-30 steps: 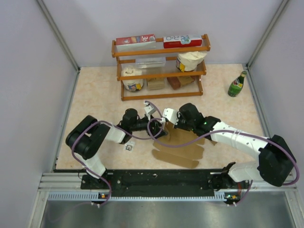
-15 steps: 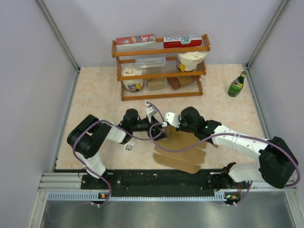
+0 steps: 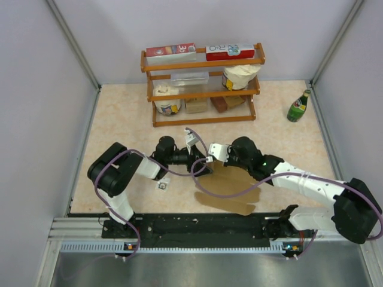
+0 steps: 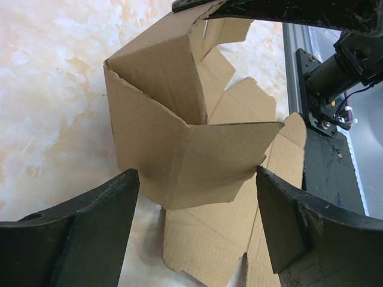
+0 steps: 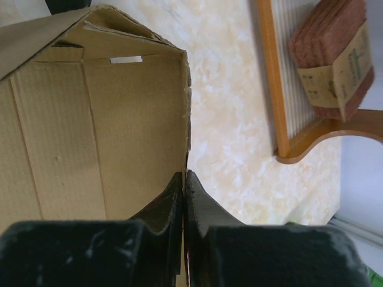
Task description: Fold the paper box
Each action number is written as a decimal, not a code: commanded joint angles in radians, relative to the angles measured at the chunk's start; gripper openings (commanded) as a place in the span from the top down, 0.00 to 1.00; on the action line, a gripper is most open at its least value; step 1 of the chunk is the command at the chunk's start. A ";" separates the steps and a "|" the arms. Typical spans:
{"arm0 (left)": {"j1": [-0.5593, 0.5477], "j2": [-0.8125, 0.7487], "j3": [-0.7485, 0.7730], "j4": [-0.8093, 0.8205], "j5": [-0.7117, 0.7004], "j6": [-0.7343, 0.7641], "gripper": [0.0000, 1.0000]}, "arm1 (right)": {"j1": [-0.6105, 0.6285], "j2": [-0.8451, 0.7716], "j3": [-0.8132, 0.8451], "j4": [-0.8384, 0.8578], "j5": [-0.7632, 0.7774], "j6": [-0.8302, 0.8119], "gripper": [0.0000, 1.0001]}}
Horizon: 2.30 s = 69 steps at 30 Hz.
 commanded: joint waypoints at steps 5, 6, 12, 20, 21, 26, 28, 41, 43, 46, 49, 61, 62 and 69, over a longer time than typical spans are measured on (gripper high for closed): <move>0.022 0.019 0.005 0.153 0.046 -0.060 0.21 | 0.030 -0.064 -0.017 0.082 -0.011 -0.064 1.00; 0.023 0.025 0.006 0.164 0.051 -0.068 0.22 | 0.033 -0.064 -0.021 0.090 -0.006 -0.066 1.00; 0.020 0.048 0.014 0.193 0.057 -0.085 0.35 | 0.070 -0.051 -0.035 0.138 0.026 -0.075 1.00; 0.020 0.021 -0.009 0.110 -0.019 -0.005 0.32 | 0.119 -0.028 -0.047 0.168 0.069 -0.074 1.00; 0.020 0.007 -0.017 0.101 -0.039 0.004 0.31 | 0.125 -0.030 -0.058 0.202 0.083 -0.077 1.00; 0.020 -0.034 -0.054 0.074 -0.110 0.039 0.25 | 0.143 -0.047 -0.097 0.260 0.132 -0.089 1.00; 0.020 -0.048 -0.063 0.070 -0.142 0.047 0.24 | 0.146 -0.054 -0.115 0.288 0.147 -0.095 1.00; 0.022 -0.048 -0.052 0.051 -0.158 0.070 0.23 | 0.148 -0.034 -0.182 0.360 0.218 -0.144 1.00; 0.022 -0.044 -0.049 0.052 -0.152 0.068 0.23 | 0.146 -0.027 -0.190 0.375 0.229 -0.153 1.00; 0.020 -0.038 -0.043 0.052 -0.148 0.067 0.23 | 0.152 -0.010 -0.201 0.408 0.256 -0.173 1.00; 0.022 -0.036 -0.037 0.052 -0.148 0.070 0.23 | 0.159 0.002 -0.209 0.432 0.276 -0.184 1.00; 0.020 -0.002 0.011 0.029 -0.159 0.091 0.23 | 0.212 0.062 -0.264 0.625 0.377 -0.284 1.00; 0.020 0.004 0.015 0.028 -0.162 0.094 0.23 | 0.217 0.065 -0.271 0.644 0.388 -0.291 1.00; 0.016 -0.004 -0.014 0.035 -0.179 0.096 0.23 | 0.258 0.149 -0.308 0.809 0.471 -0.373 1.00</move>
